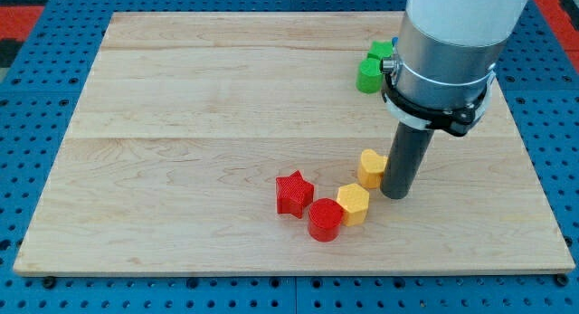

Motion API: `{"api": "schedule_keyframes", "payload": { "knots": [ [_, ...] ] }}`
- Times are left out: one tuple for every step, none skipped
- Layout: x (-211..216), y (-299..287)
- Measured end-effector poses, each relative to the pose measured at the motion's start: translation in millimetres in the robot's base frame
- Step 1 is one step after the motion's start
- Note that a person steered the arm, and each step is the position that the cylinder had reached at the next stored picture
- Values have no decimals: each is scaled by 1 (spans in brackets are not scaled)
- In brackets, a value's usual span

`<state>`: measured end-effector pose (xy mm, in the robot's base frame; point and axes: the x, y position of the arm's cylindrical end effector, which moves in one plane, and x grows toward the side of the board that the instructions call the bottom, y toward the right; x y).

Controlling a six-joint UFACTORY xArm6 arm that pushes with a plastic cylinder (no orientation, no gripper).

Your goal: Nudge the yellow heart down a bit

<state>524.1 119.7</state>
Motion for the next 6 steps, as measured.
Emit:
{"api": "schedule_keyframes", "payload": {
  "knots": [
    [-20, 44],
    [-36, 23],
    [-35, -27],
    [-34, -48],
    [-27, -55],
    [-21, -60]
  ]
}}
